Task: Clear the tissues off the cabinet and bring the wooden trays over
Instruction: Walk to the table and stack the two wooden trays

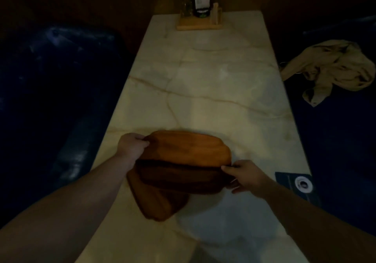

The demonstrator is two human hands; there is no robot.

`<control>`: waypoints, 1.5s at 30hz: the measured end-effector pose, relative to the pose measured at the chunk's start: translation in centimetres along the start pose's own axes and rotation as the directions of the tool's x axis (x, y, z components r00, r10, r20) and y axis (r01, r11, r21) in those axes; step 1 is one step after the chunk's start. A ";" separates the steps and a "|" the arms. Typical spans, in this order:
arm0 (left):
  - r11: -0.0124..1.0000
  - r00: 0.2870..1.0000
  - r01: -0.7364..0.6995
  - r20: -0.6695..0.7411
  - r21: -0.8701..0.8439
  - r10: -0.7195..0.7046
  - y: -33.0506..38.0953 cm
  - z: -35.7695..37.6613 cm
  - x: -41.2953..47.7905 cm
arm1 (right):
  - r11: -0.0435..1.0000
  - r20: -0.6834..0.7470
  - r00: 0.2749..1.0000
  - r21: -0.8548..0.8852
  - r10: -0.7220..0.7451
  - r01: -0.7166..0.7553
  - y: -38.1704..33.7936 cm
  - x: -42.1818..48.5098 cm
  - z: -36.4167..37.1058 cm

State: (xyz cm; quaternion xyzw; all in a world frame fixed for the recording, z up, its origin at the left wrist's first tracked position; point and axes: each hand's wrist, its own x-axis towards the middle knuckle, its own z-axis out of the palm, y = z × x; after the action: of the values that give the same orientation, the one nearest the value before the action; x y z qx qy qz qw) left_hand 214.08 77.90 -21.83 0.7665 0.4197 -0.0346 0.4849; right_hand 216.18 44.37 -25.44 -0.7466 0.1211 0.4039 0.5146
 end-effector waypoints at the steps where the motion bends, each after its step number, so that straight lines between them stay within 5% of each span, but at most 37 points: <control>1: 1.000 0.999 -0.026 0.023 0.015 0.025 0.1 -0.8 0.7 | 1.000 0.006 1.000 -0.004 0.019 -0.019 -0.2 -0.3 1.4; 13: 0.870 0.904 -0.392 0.303 0.300 0.303 0.0 -2.6 8.8 | 0.983 0.018 0.986 0.073 0.168 -0.169 1.8 -1.9 15.4; 29: 0.768 0.804 -0.549 0.461 0.330 0.376 -1.0 0.4 11.5 | 0.948 -0.001 0.964 0.182 0.267 -0.263 3.6 -3.3 18.1; 36: 0.755 0.793 -0.571 0.457 0.324 0.403 -1.1 -0.2 11.8 | 0.939 0.013 0.942 0.073 0.335 -0.335 2.8 -3.1 18.3; 42: 0.455 0.764 -0.645 0.521 0.614 0.380 -2.3 -1.2 12.0 | 0.972 -0.248 0.940 0.023 0.233 -0.235 3.2 -3.0 17.7; 45: 0.421 0.771 -0.637 0.514 0.646 0.376 -3.3 -1.2 11.6 | 0.977 -0.252 0.944 0.084 0.213 -0.198 3.1 -2.9 18.0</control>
State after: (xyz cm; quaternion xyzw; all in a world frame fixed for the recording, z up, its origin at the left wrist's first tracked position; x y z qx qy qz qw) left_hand 218.88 86.46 -28.89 0.9741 0.0279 -0.1795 0.1350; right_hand 203.84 57.91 -28.01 -0.7613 0.2763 0.3505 0.4705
